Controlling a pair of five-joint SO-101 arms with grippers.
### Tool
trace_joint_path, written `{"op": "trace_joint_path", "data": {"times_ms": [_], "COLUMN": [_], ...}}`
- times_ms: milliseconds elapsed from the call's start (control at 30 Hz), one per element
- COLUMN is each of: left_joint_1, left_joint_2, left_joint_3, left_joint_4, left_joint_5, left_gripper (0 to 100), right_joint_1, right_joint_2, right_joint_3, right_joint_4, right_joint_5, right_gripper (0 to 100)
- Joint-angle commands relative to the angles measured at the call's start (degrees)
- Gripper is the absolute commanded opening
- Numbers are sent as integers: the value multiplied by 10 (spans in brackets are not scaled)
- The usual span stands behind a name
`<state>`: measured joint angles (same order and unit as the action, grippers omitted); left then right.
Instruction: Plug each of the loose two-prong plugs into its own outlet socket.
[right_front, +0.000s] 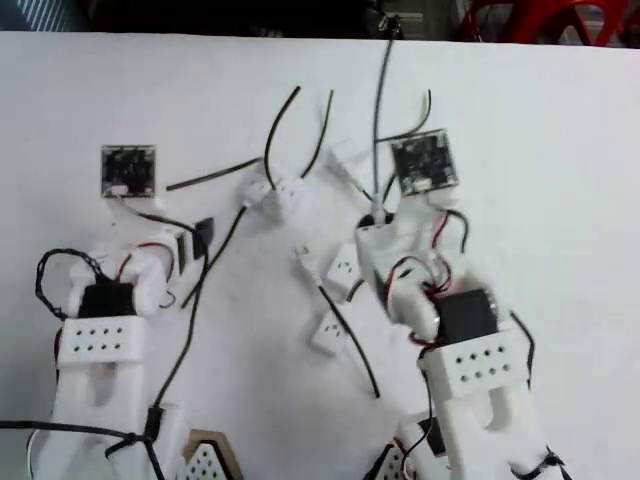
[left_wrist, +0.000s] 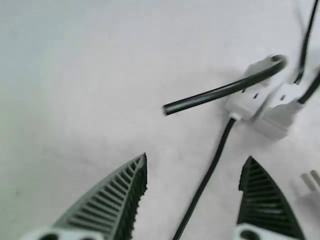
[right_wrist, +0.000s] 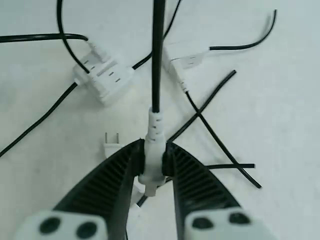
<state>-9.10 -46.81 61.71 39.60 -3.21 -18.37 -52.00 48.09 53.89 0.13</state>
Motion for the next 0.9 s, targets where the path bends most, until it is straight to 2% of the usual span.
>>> {"op": "trace_joint_path", "data": {"times_ms": [0, 167, 400, 533, 700, 867], "left_joint_1": [75, 135, 206, 208, 212, 227], "left_joint_2": [-18, -18, -15, -14, -18, -24], "left_joint_3": [-60, -96, -110, -77, -28, -30], "left_joint_4": [-7, -9, -18, -56, -122, -93], "left_joint_5": [-1, -1, -1, -1, -5, -5], "left_gripper": [294, 295, 298, 298, 298, 298], "right_joint_1": [-54, -101, -125, -140, -191, -207], "right_joint_2": [-22, -25, -26, -44, -145, -211], "right_joint_3": [49, 84, 105, 133, 185, 228], "right_joint_4": [-84, -143, -147, -157, -156, -157], "right_joint_5": [-27, -70, -72, -72, -68, -67], "right_gripper": [17, 17, 17, 17, 17, 17]}}
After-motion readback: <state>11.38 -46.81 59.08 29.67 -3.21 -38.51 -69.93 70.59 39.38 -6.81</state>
